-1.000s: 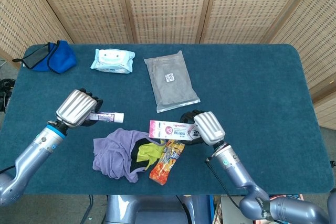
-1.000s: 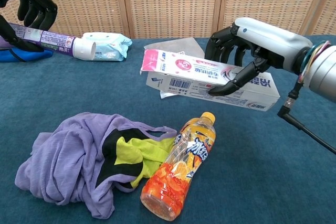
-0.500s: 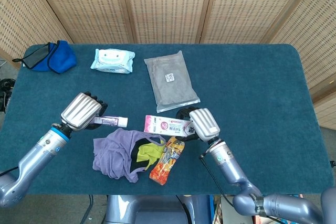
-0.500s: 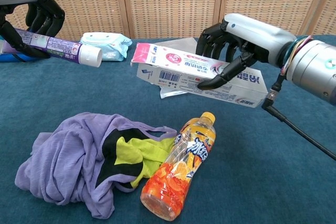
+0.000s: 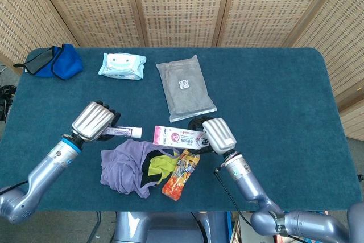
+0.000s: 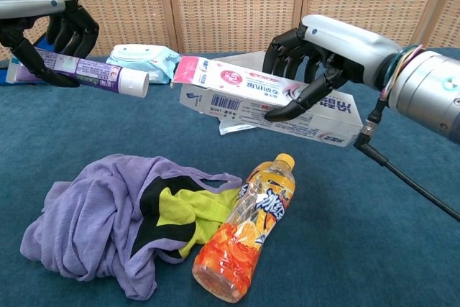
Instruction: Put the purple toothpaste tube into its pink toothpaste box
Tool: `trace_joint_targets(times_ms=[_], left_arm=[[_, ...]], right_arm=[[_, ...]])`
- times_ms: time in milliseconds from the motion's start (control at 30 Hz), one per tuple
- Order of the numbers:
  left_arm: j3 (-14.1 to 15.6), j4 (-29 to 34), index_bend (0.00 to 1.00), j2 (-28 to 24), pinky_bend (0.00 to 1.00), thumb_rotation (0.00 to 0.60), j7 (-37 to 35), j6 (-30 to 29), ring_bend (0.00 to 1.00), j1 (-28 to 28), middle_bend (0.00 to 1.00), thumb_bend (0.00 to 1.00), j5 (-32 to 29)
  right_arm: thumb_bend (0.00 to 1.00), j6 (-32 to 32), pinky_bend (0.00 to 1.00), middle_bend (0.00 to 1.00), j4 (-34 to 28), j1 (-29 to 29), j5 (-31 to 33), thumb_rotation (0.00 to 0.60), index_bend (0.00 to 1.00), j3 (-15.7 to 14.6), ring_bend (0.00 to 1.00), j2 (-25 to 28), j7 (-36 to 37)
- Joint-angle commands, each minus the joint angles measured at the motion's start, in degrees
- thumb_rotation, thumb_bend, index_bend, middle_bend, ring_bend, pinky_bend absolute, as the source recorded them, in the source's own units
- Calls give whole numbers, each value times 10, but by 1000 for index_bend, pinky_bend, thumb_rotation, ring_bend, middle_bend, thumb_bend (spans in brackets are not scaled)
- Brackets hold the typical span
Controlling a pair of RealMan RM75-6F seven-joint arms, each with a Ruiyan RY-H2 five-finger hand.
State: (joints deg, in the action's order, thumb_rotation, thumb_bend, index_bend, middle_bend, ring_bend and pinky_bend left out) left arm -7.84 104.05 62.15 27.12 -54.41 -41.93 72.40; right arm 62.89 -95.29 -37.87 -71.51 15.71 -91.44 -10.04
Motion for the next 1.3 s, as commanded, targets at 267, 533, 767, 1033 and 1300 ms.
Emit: trace_joint_targets(times_ms=[267, 533, 767, 1033, 1300], left_arm=[[1, 0, 885, 28, 500, 600, 12, -8, 553, -9, 653, 273, 2], [-2, 4, 885, 36, 500, 600, 15, -23, 553, -10, 653, 274, 5], [-3, 5, 885, 46, 500, 600, 14, -28, 553, -13, 653, 273, 4], [-2, 6, 885, 57, 500, 600, 21, -32, 553, -17, 653, 274, 4], [0, 17, 885, 63, 500, 600, 37, -29, 553, -24, 654, 273, -1]], right_arm=[[67, 2, 521, 542, -9, -4, 11, 600, 590, -1, 445, -1, -10], [67, 1, 521, 542, -9, -8, 15, 600, 590, -5, 445, -4, -13], [66, 2, 521, 541, -10, -12, 18, 600, 590, -7, 445, -9, -17], [67, 1, 521, 541, -8, -14, 21, 600, 590, -10, 445, -13, -19], [66, 1, 521, 541, -9, -17, 23, 600, 590, -10, 445, -14, -21]])
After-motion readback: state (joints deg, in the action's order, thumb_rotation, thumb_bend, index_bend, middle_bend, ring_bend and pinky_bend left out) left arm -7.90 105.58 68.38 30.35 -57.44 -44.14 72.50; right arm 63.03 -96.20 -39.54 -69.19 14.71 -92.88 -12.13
